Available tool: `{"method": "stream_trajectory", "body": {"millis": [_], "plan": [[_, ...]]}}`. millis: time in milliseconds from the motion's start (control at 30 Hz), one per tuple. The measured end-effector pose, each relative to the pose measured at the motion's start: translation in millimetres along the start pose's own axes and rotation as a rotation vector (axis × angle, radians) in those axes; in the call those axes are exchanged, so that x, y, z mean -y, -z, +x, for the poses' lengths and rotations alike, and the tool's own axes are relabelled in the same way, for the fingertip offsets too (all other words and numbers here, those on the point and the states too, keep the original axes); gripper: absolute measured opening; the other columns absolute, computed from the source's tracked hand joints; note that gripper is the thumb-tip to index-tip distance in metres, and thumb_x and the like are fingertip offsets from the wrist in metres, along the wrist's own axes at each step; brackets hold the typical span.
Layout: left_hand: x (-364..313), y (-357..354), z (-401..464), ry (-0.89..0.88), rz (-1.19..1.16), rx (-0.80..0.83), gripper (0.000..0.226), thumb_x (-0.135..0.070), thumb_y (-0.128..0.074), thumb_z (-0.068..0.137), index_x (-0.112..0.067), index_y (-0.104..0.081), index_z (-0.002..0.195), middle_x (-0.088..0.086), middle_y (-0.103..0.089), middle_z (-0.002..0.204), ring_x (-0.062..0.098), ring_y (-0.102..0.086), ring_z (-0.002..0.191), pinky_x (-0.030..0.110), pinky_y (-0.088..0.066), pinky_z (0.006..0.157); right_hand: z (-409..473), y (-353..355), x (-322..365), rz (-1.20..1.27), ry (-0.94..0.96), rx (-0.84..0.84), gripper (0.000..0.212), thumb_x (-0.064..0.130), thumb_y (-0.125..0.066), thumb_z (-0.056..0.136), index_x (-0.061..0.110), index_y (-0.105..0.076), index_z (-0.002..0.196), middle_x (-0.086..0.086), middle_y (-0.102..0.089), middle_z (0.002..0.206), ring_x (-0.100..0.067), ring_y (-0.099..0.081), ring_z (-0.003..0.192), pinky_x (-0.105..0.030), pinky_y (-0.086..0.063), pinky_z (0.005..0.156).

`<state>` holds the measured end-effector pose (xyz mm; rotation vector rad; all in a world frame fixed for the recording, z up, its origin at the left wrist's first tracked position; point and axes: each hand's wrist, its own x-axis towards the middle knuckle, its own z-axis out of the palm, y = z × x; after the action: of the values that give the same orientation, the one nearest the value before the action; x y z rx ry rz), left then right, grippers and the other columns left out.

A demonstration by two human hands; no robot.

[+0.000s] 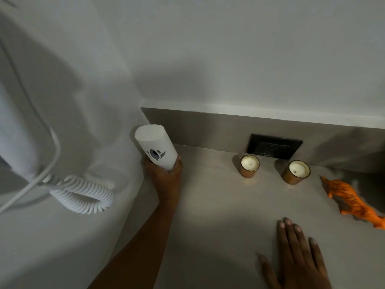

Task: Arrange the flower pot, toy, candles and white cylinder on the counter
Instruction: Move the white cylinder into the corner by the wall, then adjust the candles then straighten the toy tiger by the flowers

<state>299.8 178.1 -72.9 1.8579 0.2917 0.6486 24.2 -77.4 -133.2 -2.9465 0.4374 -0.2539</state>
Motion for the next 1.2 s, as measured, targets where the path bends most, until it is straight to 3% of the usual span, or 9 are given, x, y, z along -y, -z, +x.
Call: {"method": "stream_trajectory", "body": {"millis": [133, 167, 267, 400, 467, 733, 867, 1067, 1200], "plan": [[-8.4, 13.7, -40.9, 0.141, -0.008, -0.023, 0.111, -0.009, -0.1, 0.067, 0.004, -0.035, 0.157, 0.023, -0.047, 0.156, 0.029, -0.053, 0.146, 0.047, -0.045, 0.126, -0.9, 7.5, -0.5, 0.056, 0.031, -0.019, 0.097, 0.075, -0.042, 0.089, 0.015, -0.034, 0.164, -0.004, -0.033, 0.173, -0.024, -0.032, 0.159, -0.049, -0.025, 0.128], [-11.5, 18.8, -61.0, 0.148, 0.005, -0.014, 0.114, -0.01, -0.1, 0.068, 0.004, -0.033, 0.158, 0.024, -0.044, 0.157, 0.026, -0.052, 0.148, 0.045, -0.046, 0.125, -1.3, 10.9, -1.2, 0.075, 0.017, -0.008, 0.097, 0.074, -0.044, 0.089, 0.013, -0.033, 0.164, -0.006, -0.033, 0.173, -0.025, -0.032, 0.159, -0.048, -0.025, 0.128], [-24.5, 30.0, -132.3, 0.106, 0.063, 0.114, 0.099, -0.017, -0.099, 0.071, 0.005, -0.043, 0.15, 0.022, -0.053, 0.144, 0.007, -0.059, 0.132, 0.013, -0.047, 0.113, 4.6, 25.3, -2.6, 0.183, -0.082, -0.005, 0.097, 0.069, -0.051, 0.089, 0.006, -0.037, 0.161, -0.015, -0.042, 0.166, -0.032, -0.038, 0.155, -0.048, -0.03, 0.126], [-46.9, 13.4, -176.0, 0.104, 0.123, 0.428, 0.085, -0.034, -0.091, 0.081, -0.012, -0.052, 0.153, 0.009, -0.056, 0.154, 0.022, -0.054, 0.146, 0.045, -0.049, 0.122, 26.6, 38.1, -5.8, 0.362, -0.326, -0.049, 0.082, 0.064, -0.057, 0.092, 0.021, -0.039, 0.16, -0.005, -0.051, 0.159, -0.024, -0.046, 0.147, -0.046, -0.039, 0.121], [-58.2, -9.2, -175.8, 0.069, 0.141, 0.498, 0.084, -0.037, -0.089, 0.084, -0.014, -0.052, 0.156, 0.009, -0.057, 0.158, 0.023, -0.053, 0.149, 0.05, -0.05, 0.122, 46.1, 35.5, -6.5, 0.47, -0.447, -0.1, 0.077, 0.063, -0.059, 0.094, 0.03, -0.035, 0.159, -0.001, -0.051, 0.156, -0.021, -0.044, 0.143, -0.046, -0.037, 0.12], [-71.8, -91.7, -155.1, -0.063, 0.4, 0.422, 0.072, -0.062, -0.086, 0.078, -0.013, -0.071, 0.128, 0.008, -0.076, 0.13, 0.029, -0.066, 0.128, 0.049, -0.049, 0.113, 148.1, 16.0, -6.3, 0.718, -0.569, -0.281, 0.089, 0.074, -0.07, 0.08, 0.029, -0.044, 0.152, 0.0, -0.056, 0.154, -0.022, -0.046, 0.146, -0.05, -0.04, 0.122], [-72.2, -104.0, -152.0, -0.092, 0.435, 0.339, 0.056, -0.053, -0.085, 0.082, -0.008, -0.076, 0.113, 0.012, -0.08, 0.116, 0.033, -0.07, 0.118, 0.049, -0.051, 0.109, 161.8, 10.8, -6.7, 0.692, -0.569, -0.324, 0.066, 0.067, -0.068, 0.079, 0.03, -0.061, 0.133, 0.005, -0.07, 0.128, -0.009, -0.052, 0.117, -0.05, -0.048, 0.111], [-72.2, -104.2, -146.7, -0.076, 0.45, 0.362, 0.054, -0.05, -0.082, 0.088, -0.006, -0.076, 0.119, 0.012, -0.08, 0.121, 0.033, -0.069, 0.122, 0.047, -0.047, 0.112, 162.0, 6.8, -5.7, 0.653, -0.54, -0.315, 0.057, 0.059, -0.072, 0.082, 0.032, -0.062, 0.131, 0.009, -0.072, 0.122, -0.01, -0.055, 0.112, -0.04, -0.045, 0.107], [-68.4, -106.2, -147.3, -0.07, 0.447, 0.364, 0.059, -0.054, -0.082, 0.086, -0.007, -0.075, 0.121, 0.012, -0.079, 0.123, 0.033, -0.067, 0.125, 0.046, -0.046, 0.114, 161.4, 4.9, -6.0, 0.632, -0.535, -0.33, 0.059, 0.06, -0.071, 0.081, 0.034, -0.06, 0.133, 0.009, -0.072, 0.124, -0.007, -0.052, 0.112, -0.047, -0.047, 0.11]]}}
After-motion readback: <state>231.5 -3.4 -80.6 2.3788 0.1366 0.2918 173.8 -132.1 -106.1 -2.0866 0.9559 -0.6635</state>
